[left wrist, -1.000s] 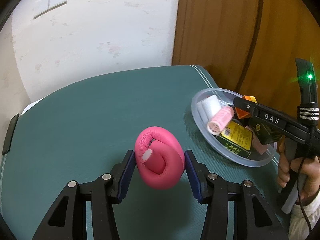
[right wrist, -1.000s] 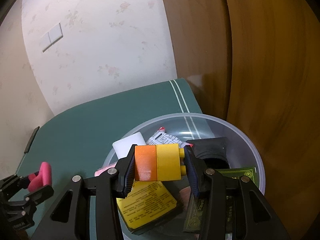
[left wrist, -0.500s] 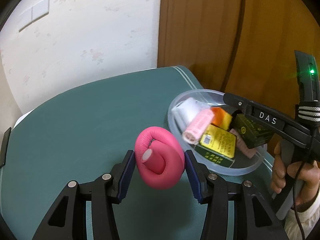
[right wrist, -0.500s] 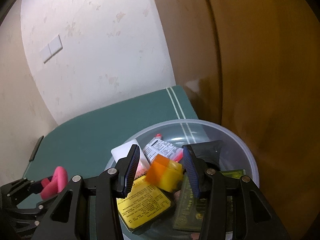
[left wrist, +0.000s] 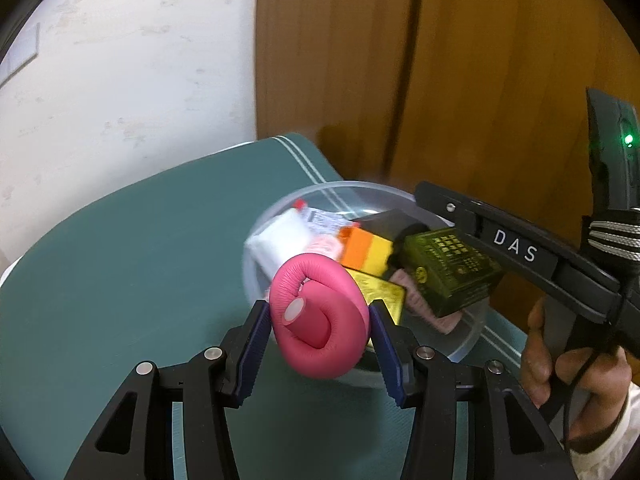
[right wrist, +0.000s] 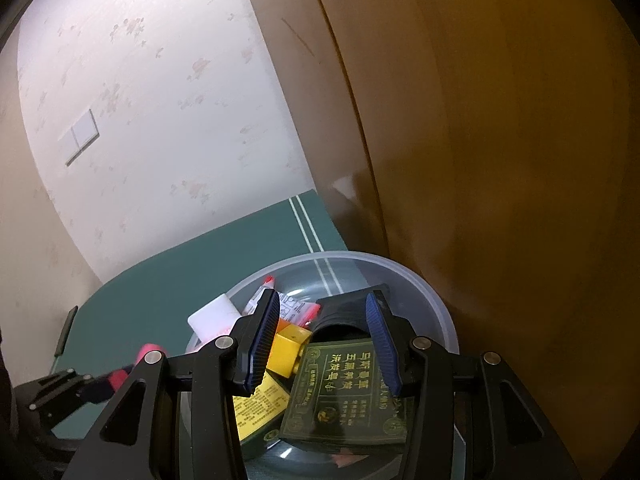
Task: Organize objects
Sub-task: 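Carry the brick and pink knotted toy over the clear bowl with both tools, then open both tools to release the brick and pink toy into the bowl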
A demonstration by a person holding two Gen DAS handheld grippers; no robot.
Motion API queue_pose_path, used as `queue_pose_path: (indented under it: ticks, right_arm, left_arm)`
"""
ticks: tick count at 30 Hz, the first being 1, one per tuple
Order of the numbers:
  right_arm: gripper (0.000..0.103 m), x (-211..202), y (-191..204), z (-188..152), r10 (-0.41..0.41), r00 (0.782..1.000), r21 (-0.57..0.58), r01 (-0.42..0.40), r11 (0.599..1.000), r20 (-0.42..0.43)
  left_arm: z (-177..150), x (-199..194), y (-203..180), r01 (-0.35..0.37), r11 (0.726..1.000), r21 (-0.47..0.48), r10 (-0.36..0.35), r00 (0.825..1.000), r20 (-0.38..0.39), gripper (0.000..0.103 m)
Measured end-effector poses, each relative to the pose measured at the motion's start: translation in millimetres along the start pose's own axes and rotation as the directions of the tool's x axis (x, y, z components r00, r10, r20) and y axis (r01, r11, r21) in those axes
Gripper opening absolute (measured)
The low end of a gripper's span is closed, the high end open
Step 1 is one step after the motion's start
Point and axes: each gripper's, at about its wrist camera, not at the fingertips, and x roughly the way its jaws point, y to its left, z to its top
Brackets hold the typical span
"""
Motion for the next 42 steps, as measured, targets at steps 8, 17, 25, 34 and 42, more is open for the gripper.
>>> queue_pose_path:
  ticks: [8, 17, 25, 34, 42]
  right_arm:
    - [0.047, 0, -1, 0, 0.003, 1.0, 0.002, -0.003, 1.0, -0.001]
    - [0.047, 0, -2, -1, 0.002, 1.0, 0.009, -0.002, 1.0, 0.001]
    - [0.047, -1, -3, -1, -0.002, 1.0, 0.014, 0.002, 1.0, 0.008]
    - [0.047, 0, 0, -2, -0.024, 1.0, 0.0, 0.024, 1.0, 0.018]
    - [0.048, 2, -2, -3, -0.025, 1.0, 0.002, 0.025, 1.0, 0.015]
  left_arm:
    - [7, 25, -9, 0.049, 0.999, 0.004, -0.049, 0.998, -0.032, 0.053]
    - [11, 44, -7, 0.096, 0.995, -0.015, -0.097, 0.993, -0.062, 0.063]
    - [11, 28, -6, 0.105, 0.994, -0.02, -0.105, 0.994, -0.009, 0.08]
    - [11, 4, 1, 0.019, 0.999, -0.027, -0.018, 0.999, 0.047, 0.098]
    - [9, -16, 11, -0.025, 0.998, -0.051, 0.029, 0.997, 0.077, 0.102]
